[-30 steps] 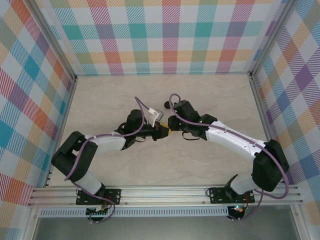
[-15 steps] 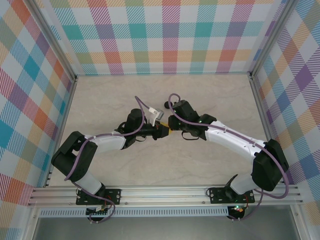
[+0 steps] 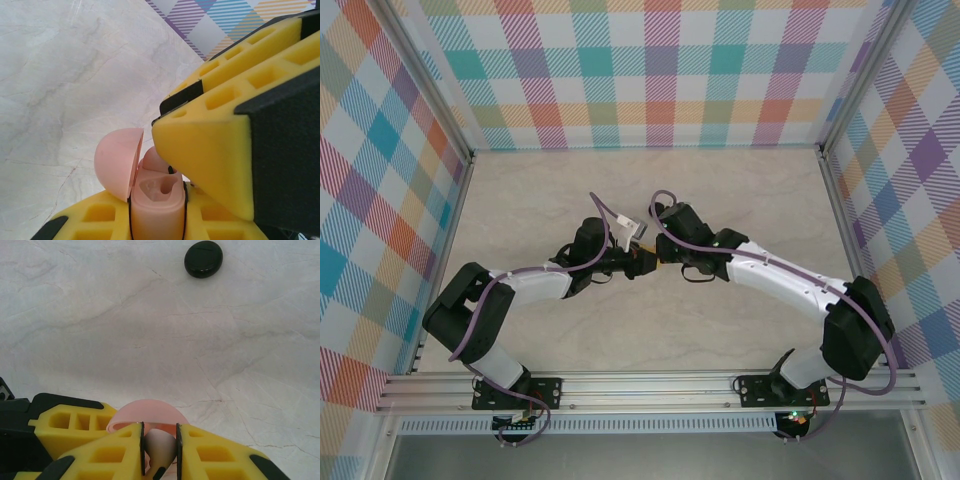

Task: Insert the wireless bluetooth earbuds into the charging case

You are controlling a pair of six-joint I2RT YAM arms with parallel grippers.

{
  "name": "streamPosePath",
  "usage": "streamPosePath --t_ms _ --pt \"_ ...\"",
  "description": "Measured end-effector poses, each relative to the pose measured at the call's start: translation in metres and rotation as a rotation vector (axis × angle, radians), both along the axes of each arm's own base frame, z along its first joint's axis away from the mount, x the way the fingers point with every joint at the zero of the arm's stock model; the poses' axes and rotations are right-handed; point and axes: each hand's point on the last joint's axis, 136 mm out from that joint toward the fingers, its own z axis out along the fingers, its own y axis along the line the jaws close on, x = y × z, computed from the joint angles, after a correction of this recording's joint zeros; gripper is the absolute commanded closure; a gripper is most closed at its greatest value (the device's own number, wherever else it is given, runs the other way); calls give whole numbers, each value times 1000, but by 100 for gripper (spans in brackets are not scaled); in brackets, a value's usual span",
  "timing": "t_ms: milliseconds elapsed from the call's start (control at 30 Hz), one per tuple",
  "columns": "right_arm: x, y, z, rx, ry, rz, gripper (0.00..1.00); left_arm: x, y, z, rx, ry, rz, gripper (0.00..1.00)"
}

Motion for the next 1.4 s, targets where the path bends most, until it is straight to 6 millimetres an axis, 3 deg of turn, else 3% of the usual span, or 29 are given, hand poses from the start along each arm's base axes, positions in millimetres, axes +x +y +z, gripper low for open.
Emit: streamPosePath --t_ms 367,700,833,1033,1133,1267,1400 --pt "1 -4 -2 -49 13 -20 77 3 2 -3 25 7 15 92" --pt "-3 -22 -12 -130 63 -14 77 7 21 -33 183 46 94 92" --pt "0 -33 -37 -178 152 21 78 2 28 -23 194 36 109 92" --pt "-10 -44 -107 -313 360 118 80 -9 41 14 168 -27 137 91" --pt "-17 -44 -132 -368 439 167 79 -14 47 27 162 -55 150 91" --pt "-17 -43 -143 -405 482 203 76 -19 54 33 166 -67 163 90" --pt "-14 -40 -145 -417 494 215 62 -21 58 30 179 -59 170 90"
